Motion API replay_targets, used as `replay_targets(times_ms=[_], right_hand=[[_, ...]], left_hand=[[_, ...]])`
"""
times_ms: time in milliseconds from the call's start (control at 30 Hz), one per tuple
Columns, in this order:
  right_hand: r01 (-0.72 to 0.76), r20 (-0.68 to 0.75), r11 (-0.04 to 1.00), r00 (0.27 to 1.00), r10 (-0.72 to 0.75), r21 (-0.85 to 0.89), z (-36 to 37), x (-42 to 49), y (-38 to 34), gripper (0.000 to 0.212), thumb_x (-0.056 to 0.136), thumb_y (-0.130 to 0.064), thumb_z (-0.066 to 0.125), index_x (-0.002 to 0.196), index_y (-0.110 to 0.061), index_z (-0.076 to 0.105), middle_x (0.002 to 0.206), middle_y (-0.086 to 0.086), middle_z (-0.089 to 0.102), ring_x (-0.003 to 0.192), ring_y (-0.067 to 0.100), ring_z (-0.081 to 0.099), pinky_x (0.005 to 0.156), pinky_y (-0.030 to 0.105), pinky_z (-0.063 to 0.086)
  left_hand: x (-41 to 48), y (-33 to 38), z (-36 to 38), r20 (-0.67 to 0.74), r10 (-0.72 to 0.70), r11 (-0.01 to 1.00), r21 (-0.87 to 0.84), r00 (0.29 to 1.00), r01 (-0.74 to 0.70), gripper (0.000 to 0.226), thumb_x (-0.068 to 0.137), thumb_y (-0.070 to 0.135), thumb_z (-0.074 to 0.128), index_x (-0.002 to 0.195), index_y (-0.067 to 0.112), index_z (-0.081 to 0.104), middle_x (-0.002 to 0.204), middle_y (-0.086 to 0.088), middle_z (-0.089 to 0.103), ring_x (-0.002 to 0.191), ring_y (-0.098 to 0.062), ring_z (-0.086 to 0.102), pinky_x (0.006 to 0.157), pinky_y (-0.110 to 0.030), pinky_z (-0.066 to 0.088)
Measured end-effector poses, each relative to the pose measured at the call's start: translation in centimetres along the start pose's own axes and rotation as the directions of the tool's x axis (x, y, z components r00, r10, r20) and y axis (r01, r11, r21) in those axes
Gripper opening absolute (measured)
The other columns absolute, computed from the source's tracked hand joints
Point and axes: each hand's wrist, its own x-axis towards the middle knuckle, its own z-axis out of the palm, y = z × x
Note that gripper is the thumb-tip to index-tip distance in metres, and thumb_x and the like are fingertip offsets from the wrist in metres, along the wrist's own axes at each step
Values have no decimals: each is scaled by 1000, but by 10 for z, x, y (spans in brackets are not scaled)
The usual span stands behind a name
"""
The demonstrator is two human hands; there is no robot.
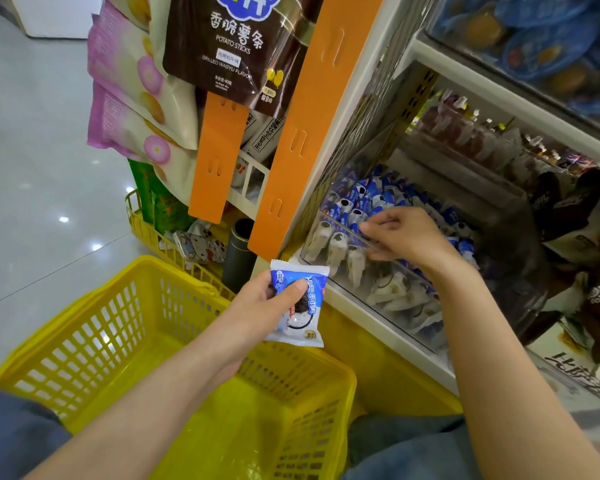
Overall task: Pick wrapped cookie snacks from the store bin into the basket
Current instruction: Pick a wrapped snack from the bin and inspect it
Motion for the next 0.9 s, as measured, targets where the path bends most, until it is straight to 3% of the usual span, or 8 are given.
replay_targets(times_ms=[133,267,333,467,600,700,800,900], right_hand=[[184,-203,963,953,-224,-198,1,-12,-6,8,91,-32,56,94,-25,58,82,-15,56,75,0,55,61,12,43],[538,-373,828,744,-554,-158,22,-48,-8,6,92,-23,53,96,-24,58,78,-17,56,70,-8,52,60,6,41],[605,-299,777,720,-626,-171,36,-63,-3,9,92,-26,51,96,-23,58,76,-17,55,68,-5,52,59,10,43],[529,-76,806,822,-565,-266,63,-74,10,18,91,-35,50,99,-23,60,84,-12,57,65,0,49,60,18,43],[446,-10,892,894,-448,-66,68,-71,13,12,90,-27,58,81,-23,64,61,-12,56,55,-1,49,52,12,37],[393,66,919,917,-393,9,68,-71,14,12,87,-24,62,79,-17,67,65,4,65,61,19,57,61,34,50],[450,95,893,889,-448,-2,70,-76,15,9,83,-23,67,76,-17,66,56,-6,58,56,10,52,58,28,48],[618,126,746,784,-608,-249,70,-80,15,10,84,-26,66,81,-17,65,67,-11,55,64,5,50,60,21,42]], left_hand=[[3,1,1,-35,-32,997,-76,999,30,24,93,29,51,114,19,57,103,-3,71,92,-16,68,89,-35,52],[5,0,0,-54,-21,996,-92,998,16,25,95,31,46,116,21,56,109,-5,69,97,-20,67,95,-41,49],[5,0,-1,-49,22,996,-84,999,-26,23,96,29,45,116,24,56,110,-2,69,99,-18,66,94,-39,49],[3,-2,-1,-50,140,987,-76,989,-144,22,97,23,45,112,26,60,105,3,71,97,-12,67,83,-30,54],[2,-5,-3,-50,181,980,-70,982,-184,19,95,22,47,108,25,61,96,3,73,88,-8,69,65,-17,52],[2,-4,-5,-84,186,980,-58,979,-191,13,93,26,50,89,20,61,84,-5,69,77,-14,68,61,-26,54],[3,-3,-8,-128,177,983,-34,976,-183,18,94,24,50,82,12,58,77,-9,66,71,-18,66,62,-32,53],[3,-4,-8,-136,167,985,-21,977,-171,19,94,22,50,80,10,58,74,-8,66,66,-13,66,52,-24,51]])
